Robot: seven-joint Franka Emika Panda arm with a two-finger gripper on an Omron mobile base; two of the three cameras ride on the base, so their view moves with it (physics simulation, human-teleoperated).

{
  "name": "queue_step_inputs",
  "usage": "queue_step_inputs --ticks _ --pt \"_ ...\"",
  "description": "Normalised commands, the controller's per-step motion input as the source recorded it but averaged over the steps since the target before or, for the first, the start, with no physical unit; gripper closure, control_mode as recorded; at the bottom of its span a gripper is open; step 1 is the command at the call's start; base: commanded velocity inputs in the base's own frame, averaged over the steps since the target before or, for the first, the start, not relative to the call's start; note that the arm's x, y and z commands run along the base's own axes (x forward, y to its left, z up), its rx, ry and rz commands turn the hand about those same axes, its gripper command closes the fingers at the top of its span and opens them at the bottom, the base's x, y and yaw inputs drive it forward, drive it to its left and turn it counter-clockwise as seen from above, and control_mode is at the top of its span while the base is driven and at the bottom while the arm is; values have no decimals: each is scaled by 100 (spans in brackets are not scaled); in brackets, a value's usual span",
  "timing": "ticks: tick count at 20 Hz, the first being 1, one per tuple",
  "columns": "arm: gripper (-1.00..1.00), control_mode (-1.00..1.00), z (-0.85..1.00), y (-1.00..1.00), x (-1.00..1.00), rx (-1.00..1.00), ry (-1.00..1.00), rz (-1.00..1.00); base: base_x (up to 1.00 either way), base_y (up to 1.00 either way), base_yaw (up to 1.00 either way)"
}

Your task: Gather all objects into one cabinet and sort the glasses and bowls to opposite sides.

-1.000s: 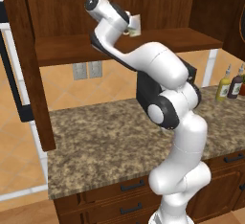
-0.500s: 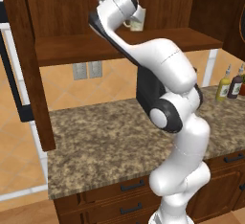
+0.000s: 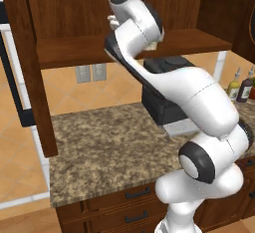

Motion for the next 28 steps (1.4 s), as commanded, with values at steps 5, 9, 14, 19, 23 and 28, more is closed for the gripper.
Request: queue_step_inputs --ticks 5,9,14,19,23,28 --pt "100 -100 -45 -73 -100 3 -22 35 0 0 0" --pt "100 -100 -6 -54 -100 1 -3 36 0 0 0" --pt "100 -100 -5 -39 -100 0 0 36 0 0 0" --pt "100 -100 -19 -18 -100 -1 0 38 0 0 0" --pt "100 -100 -31 -6 -100 -4 0 33 0 0 0" --pt "100 -100 -16 -3 -92 -2 14 13 0 0 0"
